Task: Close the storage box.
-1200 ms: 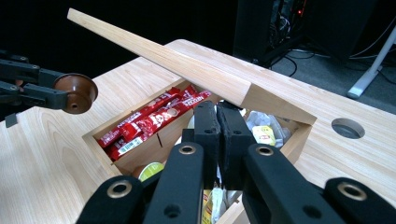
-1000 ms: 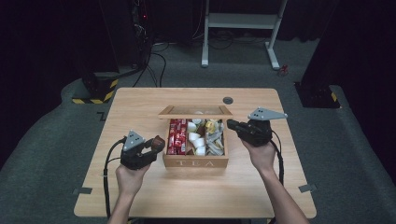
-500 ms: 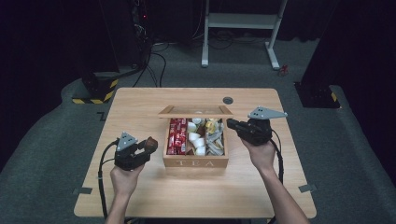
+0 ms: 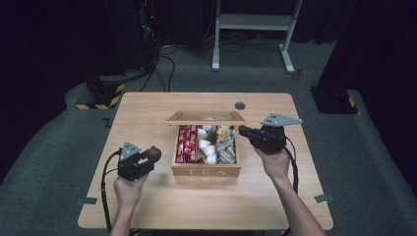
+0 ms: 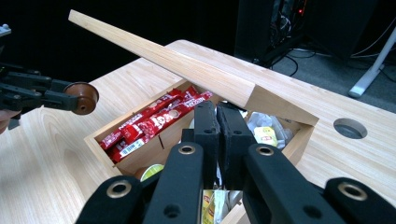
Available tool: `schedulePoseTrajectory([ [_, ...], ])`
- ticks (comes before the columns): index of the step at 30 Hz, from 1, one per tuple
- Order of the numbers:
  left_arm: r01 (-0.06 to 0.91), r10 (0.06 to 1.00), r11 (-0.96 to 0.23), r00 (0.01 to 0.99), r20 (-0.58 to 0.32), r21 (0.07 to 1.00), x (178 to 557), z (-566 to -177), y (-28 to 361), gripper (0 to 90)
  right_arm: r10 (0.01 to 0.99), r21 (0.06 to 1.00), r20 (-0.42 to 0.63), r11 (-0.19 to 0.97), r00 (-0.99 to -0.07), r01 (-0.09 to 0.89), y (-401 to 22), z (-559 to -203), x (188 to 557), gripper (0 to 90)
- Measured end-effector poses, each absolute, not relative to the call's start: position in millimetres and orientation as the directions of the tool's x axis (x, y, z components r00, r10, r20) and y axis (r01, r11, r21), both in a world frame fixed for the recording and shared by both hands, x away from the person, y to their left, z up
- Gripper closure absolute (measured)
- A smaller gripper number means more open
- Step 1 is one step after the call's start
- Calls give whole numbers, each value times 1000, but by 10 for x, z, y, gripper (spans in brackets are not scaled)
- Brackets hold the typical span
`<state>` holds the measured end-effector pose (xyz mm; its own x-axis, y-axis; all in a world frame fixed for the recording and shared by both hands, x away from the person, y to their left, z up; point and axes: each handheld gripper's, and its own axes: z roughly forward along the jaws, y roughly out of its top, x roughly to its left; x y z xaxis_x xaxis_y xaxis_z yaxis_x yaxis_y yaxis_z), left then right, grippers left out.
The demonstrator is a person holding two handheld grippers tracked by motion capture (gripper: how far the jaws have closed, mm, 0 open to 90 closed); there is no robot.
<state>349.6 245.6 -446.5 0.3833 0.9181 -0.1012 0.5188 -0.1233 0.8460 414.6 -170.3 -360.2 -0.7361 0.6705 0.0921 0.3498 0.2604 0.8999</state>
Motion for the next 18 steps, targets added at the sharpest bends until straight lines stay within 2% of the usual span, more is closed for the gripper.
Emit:
schedulePoseTrajectory([
  [9,537,936,-132,345,-75,833,3487,-4584,2576,591,673,898,93,260,-733,354,-1684,-3589,4155,870],
  [18,547,950,-93,298,-90,832,3504,-4664,2702,591,665,898,90,267,-742,348,-1649,-3596,4164,870],
])
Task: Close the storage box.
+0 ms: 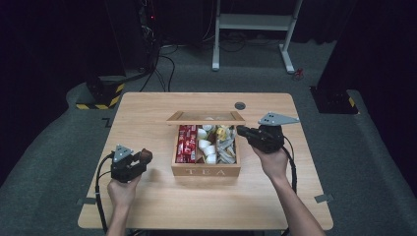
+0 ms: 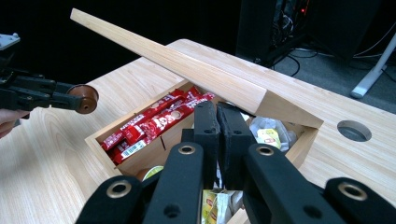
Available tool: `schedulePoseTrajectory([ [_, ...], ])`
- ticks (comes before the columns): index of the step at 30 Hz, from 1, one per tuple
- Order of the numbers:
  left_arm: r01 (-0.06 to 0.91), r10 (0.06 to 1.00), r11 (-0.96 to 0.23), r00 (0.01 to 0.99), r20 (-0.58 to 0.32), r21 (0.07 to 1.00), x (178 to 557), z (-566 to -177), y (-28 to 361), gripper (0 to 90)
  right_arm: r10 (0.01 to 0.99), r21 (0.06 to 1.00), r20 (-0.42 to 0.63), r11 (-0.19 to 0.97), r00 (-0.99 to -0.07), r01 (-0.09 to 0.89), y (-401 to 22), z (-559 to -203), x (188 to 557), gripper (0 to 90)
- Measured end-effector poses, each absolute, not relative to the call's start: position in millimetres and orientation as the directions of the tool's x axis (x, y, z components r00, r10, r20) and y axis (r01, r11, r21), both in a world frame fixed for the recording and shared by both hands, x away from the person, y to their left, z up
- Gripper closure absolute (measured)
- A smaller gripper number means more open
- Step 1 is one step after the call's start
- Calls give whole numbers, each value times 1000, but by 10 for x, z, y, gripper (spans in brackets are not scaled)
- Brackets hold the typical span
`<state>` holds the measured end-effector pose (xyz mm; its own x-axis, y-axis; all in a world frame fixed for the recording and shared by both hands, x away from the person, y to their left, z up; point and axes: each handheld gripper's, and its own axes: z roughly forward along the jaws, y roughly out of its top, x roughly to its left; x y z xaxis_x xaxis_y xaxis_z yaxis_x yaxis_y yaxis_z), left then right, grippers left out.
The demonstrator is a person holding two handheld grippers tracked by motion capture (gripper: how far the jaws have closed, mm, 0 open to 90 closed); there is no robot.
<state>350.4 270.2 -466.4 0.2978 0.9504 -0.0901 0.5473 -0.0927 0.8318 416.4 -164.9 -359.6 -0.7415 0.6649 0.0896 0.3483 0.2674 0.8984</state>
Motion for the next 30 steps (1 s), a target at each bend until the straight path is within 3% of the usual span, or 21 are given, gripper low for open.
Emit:
schedulePoseTrajectory([
  [30,582,955,-78,277,-107,810,3821,-4869,2627,589,659,901,92,264,-746,344,-1639,-3590,4172,871],
])
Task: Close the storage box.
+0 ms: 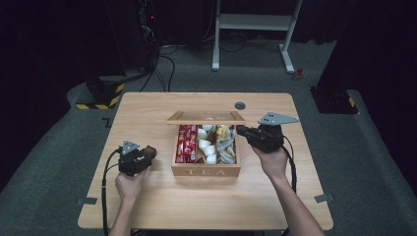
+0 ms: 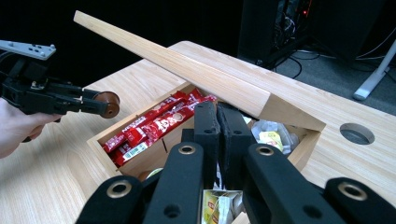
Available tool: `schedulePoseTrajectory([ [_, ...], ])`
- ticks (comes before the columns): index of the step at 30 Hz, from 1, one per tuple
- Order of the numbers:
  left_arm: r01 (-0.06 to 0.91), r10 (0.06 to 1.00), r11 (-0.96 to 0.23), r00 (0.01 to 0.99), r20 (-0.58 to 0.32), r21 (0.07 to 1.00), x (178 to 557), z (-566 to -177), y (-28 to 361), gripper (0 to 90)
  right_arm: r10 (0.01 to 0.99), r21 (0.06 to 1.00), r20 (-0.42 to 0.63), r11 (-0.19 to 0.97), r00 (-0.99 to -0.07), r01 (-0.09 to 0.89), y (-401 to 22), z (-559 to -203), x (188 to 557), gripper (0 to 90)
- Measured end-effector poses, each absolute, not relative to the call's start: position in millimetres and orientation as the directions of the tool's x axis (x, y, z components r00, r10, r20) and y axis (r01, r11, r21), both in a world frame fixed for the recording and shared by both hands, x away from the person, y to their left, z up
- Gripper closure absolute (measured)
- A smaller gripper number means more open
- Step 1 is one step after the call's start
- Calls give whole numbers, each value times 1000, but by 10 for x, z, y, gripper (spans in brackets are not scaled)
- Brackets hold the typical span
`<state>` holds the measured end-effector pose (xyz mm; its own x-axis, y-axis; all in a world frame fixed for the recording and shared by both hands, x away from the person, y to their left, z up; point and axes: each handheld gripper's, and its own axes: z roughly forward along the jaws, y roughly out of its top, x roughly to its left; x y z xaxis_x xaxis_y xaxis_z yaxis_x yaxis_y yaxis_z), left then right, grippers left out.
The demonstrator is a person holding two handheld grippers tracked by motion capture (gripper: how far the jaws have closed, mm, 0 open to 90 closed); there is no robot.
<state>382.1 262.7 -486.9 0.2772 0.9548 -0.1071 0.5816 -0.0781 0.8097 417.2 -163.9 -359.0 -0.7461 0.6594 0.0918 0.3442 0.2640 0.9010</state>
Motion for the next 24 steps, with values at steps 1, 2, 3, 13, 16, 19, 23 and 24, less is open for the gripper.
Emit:
schedulePoseTrajectory([
  [1,581,955,-80,278,-105,810,3828,-4876,2626,589,659,901,91,265,-747,343,-1639,-3590,4173,871],
  [2,583,955,-84,278,-102,808,3832,-4880,2625,588,659,901,90,266,-747,343,-1639,-3589,4174,871],
  [3,582,955,-86,279,-100,809,3838,-4886,2622,588,659,900,92,266,-746,345,-1639,-3588,4173,871],
  [13,591,956,-103,282,-86,800,3876,-4942,2577,584,659,899,93,267,-747,347,-1638,-3587,4174,871],
  [16,593,955,-103,283,-88,799,3882,-4949,2574,582,658,899,92,267,-747,346,-1638,-3586,4175,871],
  [19,600,954,-104,285,-90,793,3886,-4955,2575,580,659,899,93,267,-747,347,-1638,-3586,4175,871],
  [23,603,955,-101,283,-93,791,3889,-4957,2574,624,658,899,93,267,-747,347,-1638,-3586,4176,870],
  [24,603,953,-99,286,-98,791,3894,-4959,2579,620,658,899,93,267,-747,347,-1638,-3586,4177,870],
])
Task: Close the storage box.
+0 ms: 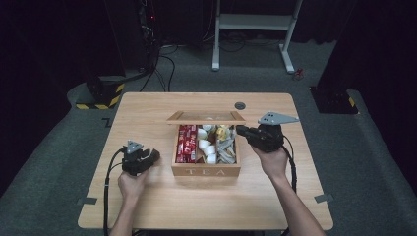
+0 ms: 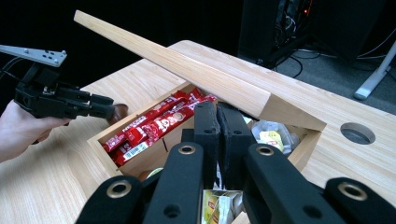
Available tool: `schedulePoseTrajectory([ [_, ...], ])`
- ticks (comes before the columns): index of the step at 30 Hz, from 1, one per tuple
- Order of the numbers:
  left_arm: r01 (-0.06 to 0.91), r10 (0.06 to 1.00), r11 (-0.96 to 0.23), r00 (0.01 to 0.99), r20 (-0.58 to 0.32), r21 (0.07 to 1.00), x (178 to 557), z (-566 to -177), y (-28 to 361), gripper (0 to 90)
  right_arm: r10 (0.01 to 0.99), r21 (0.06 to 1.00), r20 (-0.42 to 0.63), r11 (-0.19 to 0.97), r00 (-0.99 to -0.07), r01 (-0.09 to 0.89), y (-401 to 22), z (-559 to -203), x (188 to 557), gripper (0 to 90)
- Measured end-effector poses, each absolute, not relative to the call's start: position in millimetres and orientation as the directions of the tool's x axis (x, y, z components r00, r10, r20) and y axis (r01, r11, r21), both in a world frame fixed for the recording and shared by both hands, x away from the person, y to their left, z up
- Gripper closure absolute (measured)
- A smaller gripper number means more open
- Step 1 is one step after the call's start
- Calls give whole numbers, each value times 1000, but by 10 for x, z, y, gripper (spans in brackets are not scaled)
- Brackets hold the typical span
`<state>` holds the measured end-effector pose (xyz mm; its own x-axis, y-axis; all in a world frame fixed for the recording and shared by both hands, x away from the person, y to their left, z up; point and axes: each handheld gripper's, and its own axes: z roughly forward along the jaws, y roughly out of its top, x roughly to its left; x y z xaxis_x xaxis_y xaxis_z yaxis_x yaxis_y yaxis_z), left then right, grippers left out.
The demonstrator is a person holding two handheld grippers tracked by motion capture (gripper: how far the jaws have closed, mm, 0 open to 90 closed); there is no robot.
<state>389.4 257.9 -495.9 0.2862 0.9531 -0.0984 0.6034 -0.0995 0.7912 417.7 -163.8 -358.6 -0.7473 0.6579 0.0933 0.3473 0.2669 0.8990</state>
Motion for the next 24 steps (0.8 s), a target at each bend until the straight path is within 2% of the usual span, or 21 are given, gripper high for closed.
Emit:
schedulePoseTrajectory([
  [15,600,950,-89,290,-112,795,3837,-4953,2597,559,658,899,95,265,-747,349,-1637,-3590,4174,871],
  [24,594,951,-61,279,-134,802,3715,-4941,2675,464,655,900,96,265,-749,346,-1640,-3601,4172,870],
])
